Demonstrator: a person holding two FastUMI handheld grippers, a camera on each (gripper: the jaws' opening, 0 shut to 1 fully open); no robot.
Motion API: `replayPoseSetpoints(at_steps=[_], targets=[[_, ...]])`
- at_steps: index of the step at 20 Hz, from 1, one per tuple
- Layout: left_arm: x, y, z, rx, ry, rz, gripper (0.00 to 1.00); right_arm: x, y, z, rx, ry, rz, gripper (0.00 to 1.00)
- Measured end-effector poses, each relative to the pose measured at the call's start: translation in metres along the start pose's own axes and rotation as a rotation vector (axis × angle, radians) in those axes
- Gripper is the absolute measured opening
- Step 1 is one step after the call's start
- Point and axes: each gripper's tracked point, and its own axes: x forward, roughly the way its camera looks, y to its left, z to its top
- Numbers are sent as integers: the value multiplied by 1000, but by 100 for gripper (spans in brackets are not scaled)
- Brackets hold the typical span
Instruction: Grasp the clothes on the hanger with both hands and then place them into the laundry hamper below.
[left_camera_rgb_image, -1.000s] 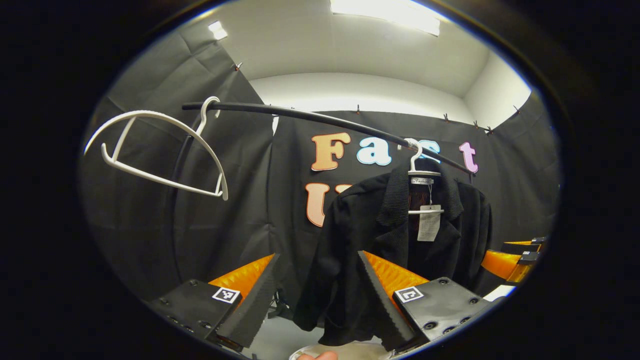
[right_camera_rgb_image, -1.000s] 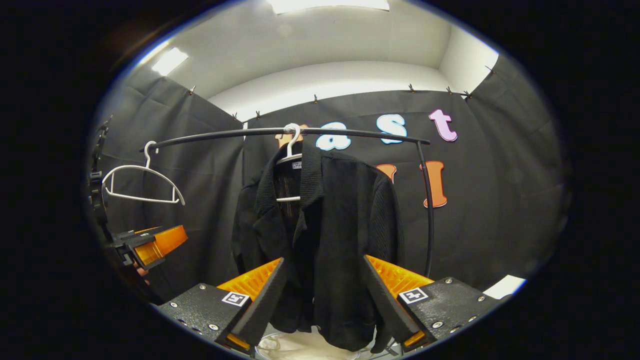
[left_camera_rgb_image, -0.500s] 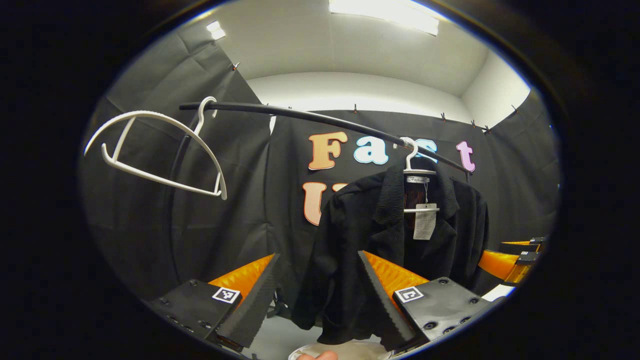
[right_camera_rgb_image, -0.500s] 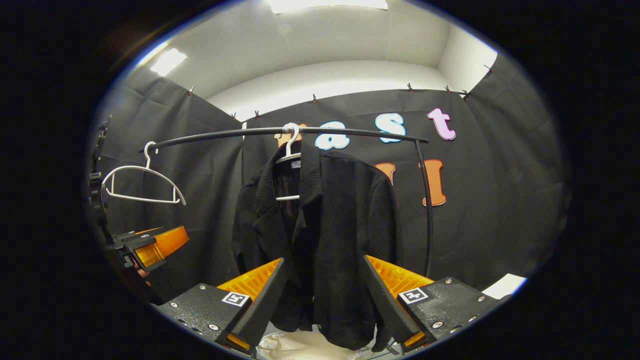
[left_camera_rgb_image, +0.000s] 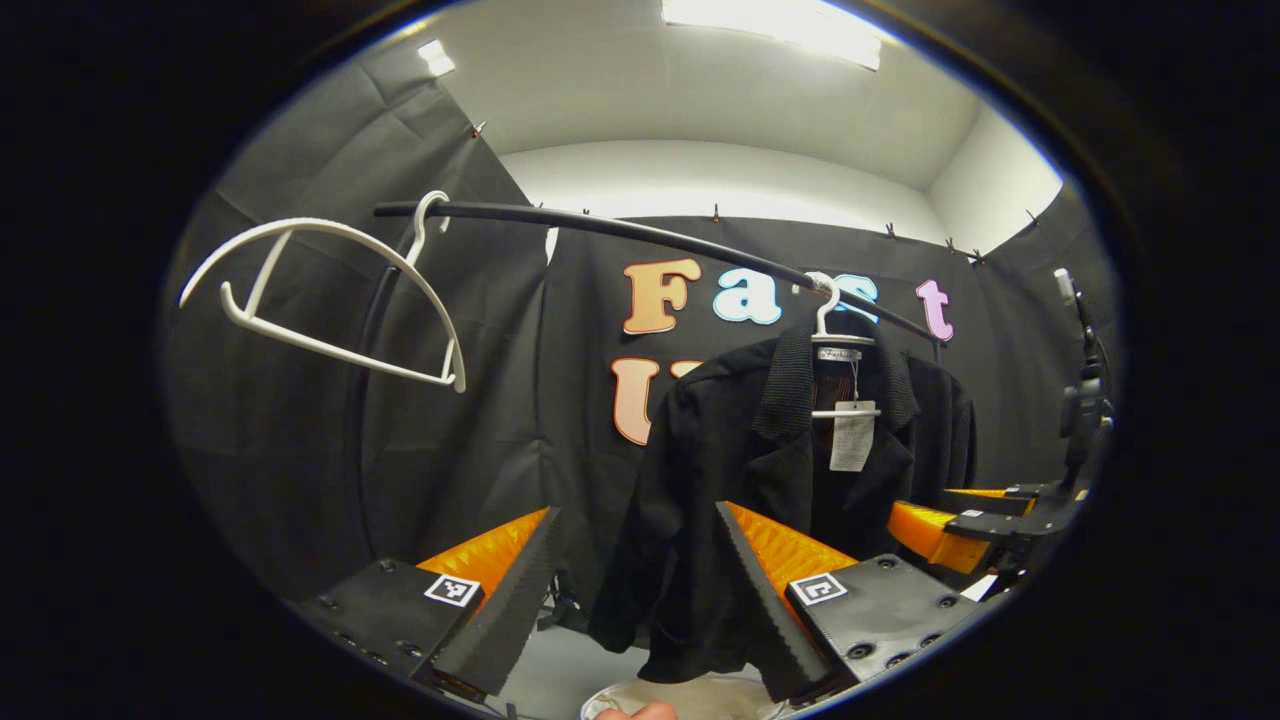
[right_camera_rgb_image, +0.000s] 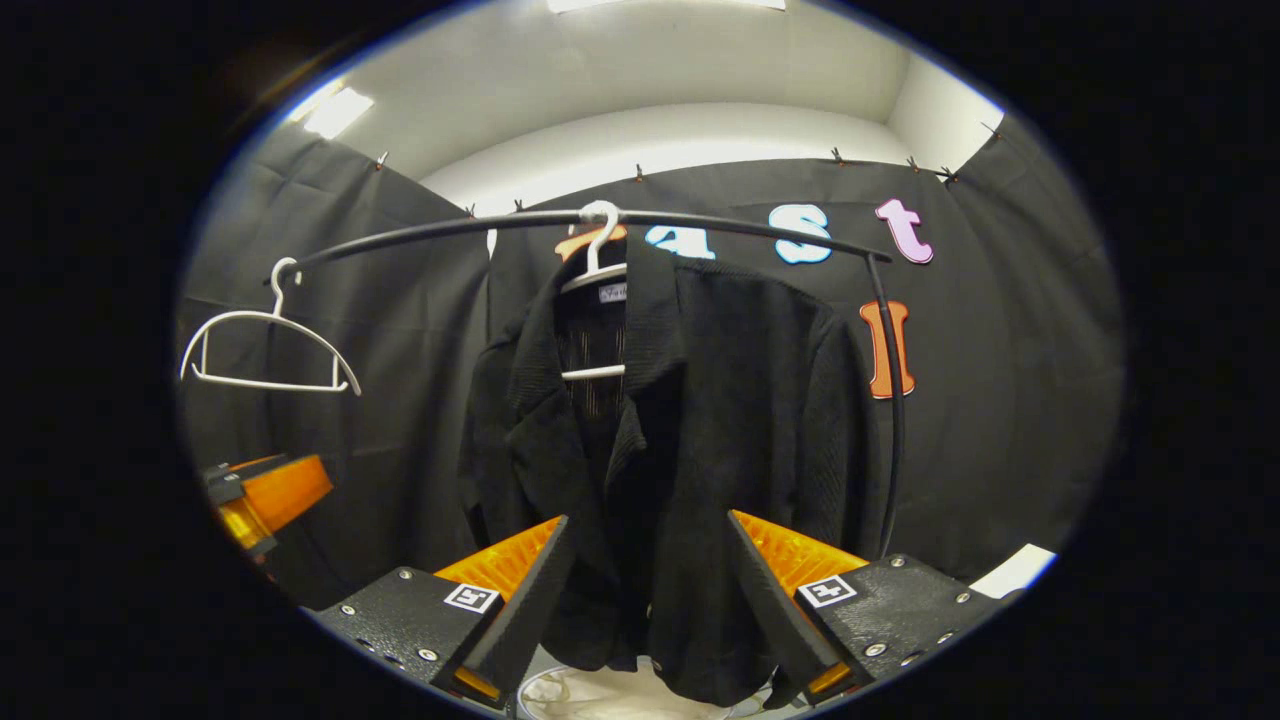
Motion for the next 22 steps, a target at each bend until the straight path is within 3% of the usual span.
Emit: replayPoseSetpoints(at_steps=[2,4,5,8,12,14,16,17,18,20,21,22], targets=[[0,3,-1,4,4,14,93,21,-6,-9,-43,17,-34,93],[-8,15,-1,10,5,29,97,40,-10,-17,-66,27,-60,93],[-14,22,0,14,3,38,93,47,-10,-22,-66,33,-71,93],[-25,36,4,15,-3,68,94,69,1,-33,-68,40,-80,93],[-28,51,-1,7,10,107,100,81,-13,-42,-136,34,-190,93],[-29,55,-2,9,16,119,93,92,-19,-47,-171,49,-227,98],[-29,60,-2,18,14,127,93,101,-16,-51,-186,54,-226,93],[-29,60,-2,21,13,126,97,104,-17,-52,-199,53,-231,97],[-28,59,-2,25,12,125,93,107,-19,-53,-213,55,-238,93],[-29,60,-3,29,11,128,97,109,-25,-51,-219,52,-242,94],[-30,61,-4,29,12,128,93,109,-31,-51,-214,53,-252,83],[-29,59,-7,26,17,127,100,110,-37,-51,-209,53,-258,71]])
